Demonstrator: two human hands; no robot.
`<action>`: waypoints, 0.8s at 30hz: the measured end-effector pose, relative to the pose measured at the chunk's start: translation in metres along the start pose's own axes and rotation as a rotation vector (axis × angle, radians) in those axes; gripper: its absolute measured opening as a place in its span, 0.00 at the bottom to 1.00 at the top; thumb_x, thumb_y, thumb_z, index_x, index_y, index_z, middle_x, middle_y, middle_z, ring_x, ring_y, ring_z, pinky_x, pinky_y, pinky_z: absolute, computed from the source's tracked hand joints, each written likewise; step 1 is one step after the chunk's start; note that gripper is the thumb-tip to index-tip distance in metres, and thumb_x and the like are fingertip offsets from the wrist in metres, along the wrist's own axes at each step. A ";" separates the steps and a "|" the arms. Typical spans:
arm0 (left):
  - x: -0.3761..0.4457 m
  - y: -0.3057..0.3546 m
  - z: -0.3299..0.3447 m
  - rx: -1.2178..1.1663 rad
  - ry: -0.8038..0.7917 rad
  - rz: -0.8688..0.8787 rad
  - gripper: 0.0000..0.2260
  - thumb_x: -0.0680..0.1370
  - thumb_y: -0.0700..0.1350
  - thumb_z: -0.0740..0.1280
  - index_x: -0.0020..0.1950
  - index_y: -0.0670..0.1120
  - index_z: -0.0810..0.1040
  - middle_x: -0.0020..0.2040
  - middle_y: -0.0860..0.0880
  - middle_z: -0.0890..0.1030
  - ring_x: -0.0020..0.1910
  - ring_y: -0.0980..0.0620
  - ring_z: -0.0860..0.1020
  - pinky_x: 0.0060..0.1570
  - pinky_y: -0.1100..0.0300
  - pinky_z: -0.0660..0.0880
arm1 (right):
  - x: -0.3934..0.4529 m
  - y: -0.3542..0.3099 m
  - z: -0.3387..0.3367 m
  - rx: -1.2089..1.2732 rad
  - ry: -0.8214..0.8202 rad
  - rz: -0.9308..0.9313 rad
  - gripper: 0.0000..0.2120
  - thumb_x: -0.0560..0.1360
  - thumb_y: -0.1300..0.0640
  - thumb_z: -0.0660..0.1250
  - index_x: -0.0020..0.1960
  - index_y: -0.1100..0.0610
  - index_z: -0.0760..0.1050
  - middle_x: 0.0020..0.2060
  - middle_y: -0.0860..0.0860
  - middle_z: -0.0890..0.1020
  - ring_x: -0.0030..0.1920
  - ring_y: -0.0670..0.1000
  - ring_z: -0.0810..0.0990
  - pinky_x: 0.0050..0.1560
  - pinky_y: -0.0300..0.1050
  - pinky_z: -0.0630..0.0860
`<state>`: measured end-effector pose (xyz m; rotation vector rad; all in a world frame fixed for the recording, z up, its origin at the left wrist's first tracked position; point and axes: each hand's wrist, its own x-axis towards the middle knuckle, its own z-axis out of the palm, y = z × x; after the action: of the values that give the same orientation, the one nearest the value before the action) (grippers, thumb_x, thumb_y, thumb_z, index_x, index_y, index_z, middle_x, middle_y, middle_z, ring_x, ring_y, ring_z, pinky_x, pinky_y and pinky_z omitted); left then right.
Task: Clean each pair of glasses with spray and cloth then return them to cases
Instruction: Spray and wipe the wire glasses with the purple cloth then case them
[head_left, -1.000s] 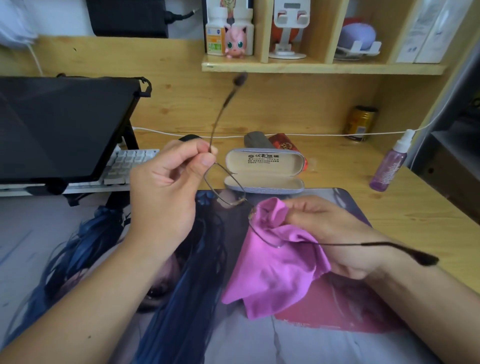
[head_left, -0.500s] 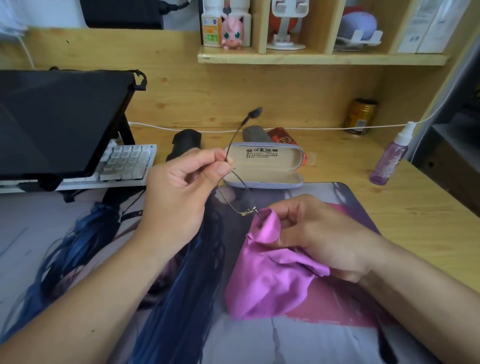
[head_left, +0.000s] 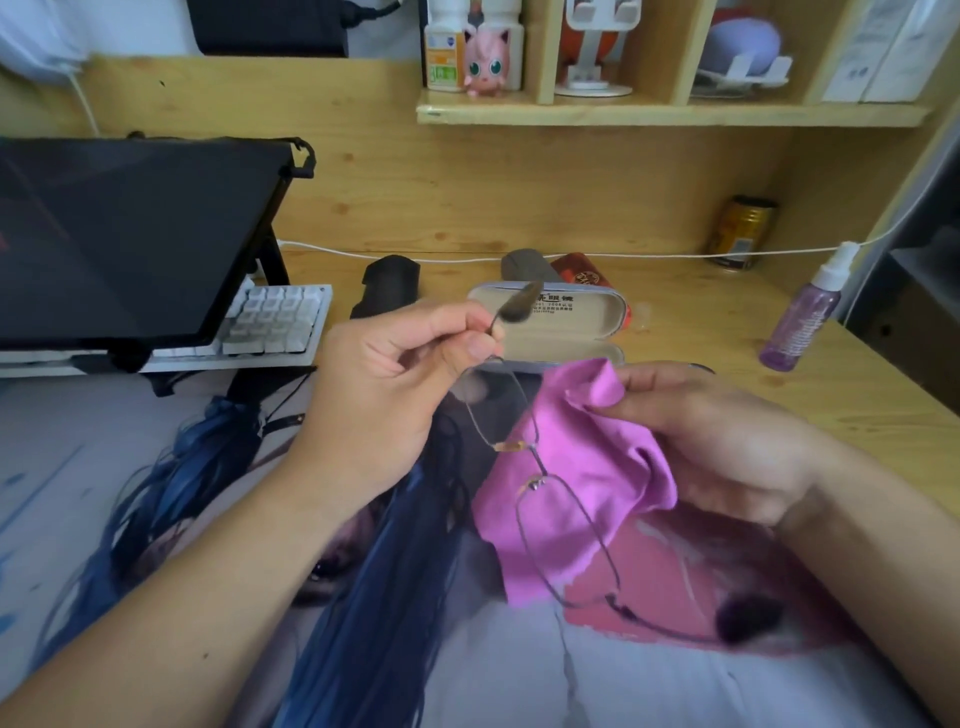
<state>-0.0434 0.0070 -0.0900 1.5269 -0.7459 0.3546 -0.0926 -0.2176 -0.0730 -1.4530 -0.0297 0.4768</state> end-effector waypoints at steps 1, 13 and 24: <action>-0.001 0.002 0.002 -0.011 -0.036 -0.002 0.03 0.78 0.40 0.71 0.47 0.47 0.83 0.42 0.52 0.83 0.44 0.55 0.80 0.47 0.65 0.76 | -0.001 -0.002 -0.001 0.020 -0.025 -0.008 0.16 0.72 0.57 0.70 0.56 0.66 0.80 0.50 0.66 0.79 0.46 0.59 0.79 0.46 0.50 0.77; -0.006 0.006 0.012 0.048 -0.141 0.046 0.04 0.76 0.42 0.72 0.48 0.52 0.84 0.45 0.55 0.84 0.47 0.54 0.82 0.50 0.63 0.74 | -0.003 0.005 0.018 -0.027 -0.281 0.014 0.09 0.73 0.65 0.70 0.52 0.63 0.81 0.44 0.57 0.84 0.42 0.51 0.84 0.45 0.41 0.80; -0.011 0.001 0.026 0.042 -0.203 0.002 0.09 0.76 0.37 0.72 0.46 0.52 0.83 0.43 0.56 0.84 0.45 0.59 0.82 0.49 0.65 0.76 | -0.001 0.005 0.026 -0.223 -0.151 -0.006 0.03 0.66 0.64 0.75 0.38 0.60 0.81 0.33 0.52 0.82 0.35 0.47 0.81 0.39 0.37 0.77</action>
<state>-0.0580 -0.0152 -0.0992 1.6177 -0.9037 0.2190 -0.1031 -0.1928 -0.0744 -1.6312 -0.2129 0.5923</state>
